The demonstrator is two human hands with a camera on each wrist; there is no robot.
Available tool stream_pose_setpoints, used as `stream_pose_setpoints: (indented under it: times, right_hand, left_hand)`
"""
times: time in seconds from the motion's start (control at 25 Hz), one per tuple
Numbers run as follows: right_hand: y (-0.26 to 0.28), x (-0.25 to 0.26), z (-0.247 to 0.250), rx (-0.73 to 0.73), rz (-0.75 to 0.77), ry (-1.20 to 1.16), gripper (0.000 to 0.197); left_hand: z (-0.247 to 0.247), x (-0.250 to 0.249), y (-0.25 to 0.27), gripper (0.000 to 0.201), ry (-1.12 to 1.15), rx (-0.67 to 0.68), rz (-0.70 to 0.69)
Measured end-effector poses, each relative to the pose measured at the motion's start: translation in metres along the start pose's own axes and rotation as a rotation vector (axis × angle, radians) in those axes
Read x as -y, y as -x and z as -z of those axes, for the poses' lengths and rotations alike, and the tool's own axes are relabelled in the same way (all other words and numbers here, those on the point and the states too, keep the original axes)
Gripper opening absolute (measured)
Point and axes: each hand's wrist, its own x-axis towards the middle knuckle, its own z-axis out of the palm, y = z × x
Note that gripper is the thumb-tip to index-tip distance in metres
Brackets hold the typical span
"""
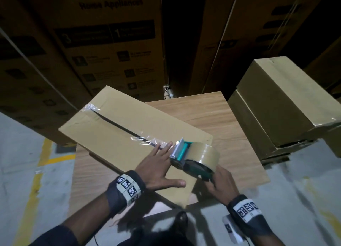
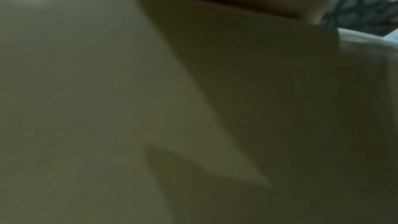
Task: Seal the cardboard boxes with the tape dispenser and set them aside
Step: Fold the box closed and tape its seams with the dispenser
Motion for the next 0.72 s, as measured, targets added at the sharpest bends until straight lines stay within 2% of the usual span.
stream_pose_setpoints:
  times: [0.08,0.2,0.44,0.56,0.72]
  right_hand:
    - [-0.017,0.015,-0.017,-0.006,-0.014,-0.055,0.020]
    - [-0.035,0.030,-0.031,0.036,0.028,-0.098,0.026]
    - [-0.046,0.030,-0.021,0.104,0.143,-0.234,0.028]
    - [-0.047,0.027,-0.009,0.167,0.207,-0.264,0.021]
    - [-0.052,0.025,0.000,0.226,0.248,-0.253,0.028]
  left_hand:
    - [0.001,0.000,0.005,0.115,0.035,-0.049,0.082]
    - [0.004,0.011,0.021,0.124,0.007,-0.054,0.198]
    - [0.000,-0.006,0.029,0.149,0.053,-0.046,0.406]
    - [-0.002,-0.010,0.029,0.138,0.033,-0.077,0.417]
    - [-0.005,-0.011,0.028,0.120,0.009,-0.123,0.401]
